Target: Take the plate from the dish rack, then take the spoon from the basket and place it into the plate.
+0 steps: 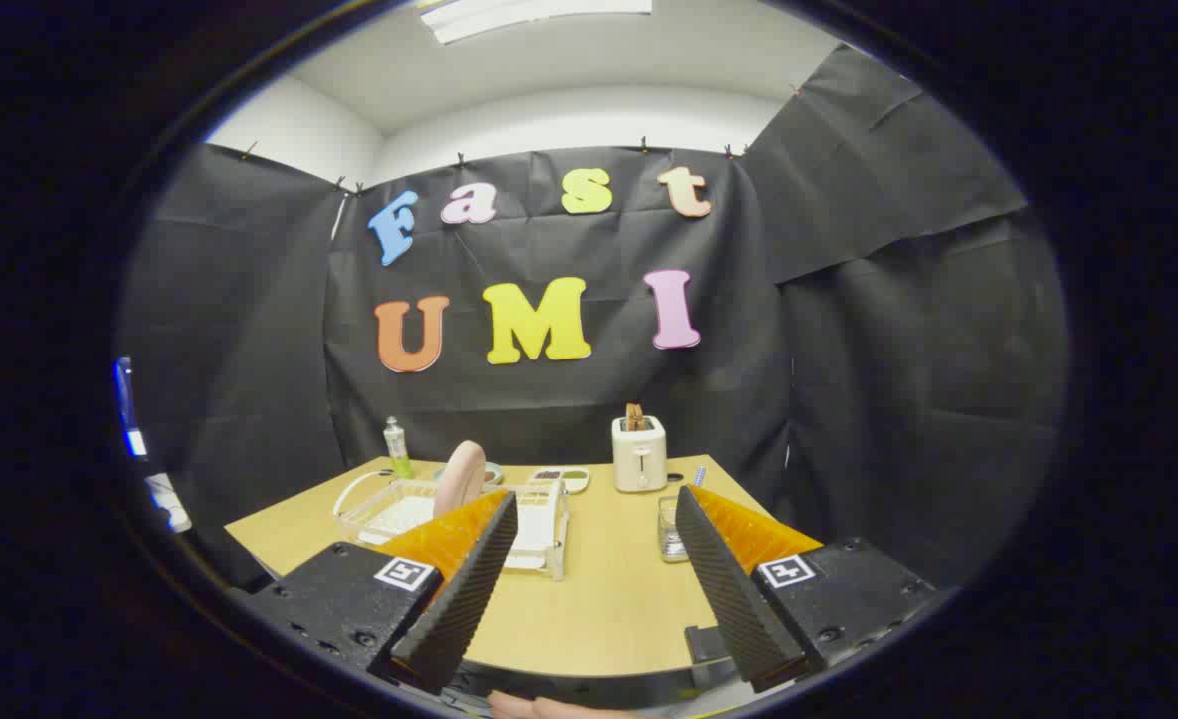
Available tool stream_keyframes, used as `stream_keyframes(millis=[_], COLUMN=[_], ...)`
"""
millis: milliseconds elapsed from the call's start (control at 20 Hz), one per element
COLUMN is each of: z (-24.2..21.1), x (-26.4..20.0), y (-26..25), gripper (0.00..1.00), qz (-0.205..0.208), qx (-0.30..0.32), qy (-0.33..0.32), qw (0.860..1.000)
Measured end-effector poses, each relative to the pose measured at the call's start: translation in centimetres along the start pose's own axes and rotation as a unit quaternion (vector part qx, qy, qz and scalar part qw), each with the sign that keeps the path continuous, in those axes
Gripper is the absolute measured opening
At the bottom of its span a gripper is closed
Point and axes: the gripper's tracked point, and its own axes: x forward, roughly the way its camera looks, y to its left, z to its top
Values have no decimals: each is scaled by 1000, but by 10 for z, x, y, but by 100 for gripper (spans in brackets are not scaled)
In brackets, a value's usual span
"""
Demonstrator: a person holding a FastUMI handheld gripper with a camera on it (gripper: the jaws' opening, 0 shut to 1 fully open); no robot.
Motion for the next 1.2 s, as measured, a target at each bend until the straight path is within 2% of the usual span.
stream_keyframes(millis=[850, 1200], z=[-23, -36], x=[21, 54], y=[-21, -3], gripper=[100, 100], qz=[-8, 20], qx=[8, 15], qy=[18, 55], qw=[1000, 998])
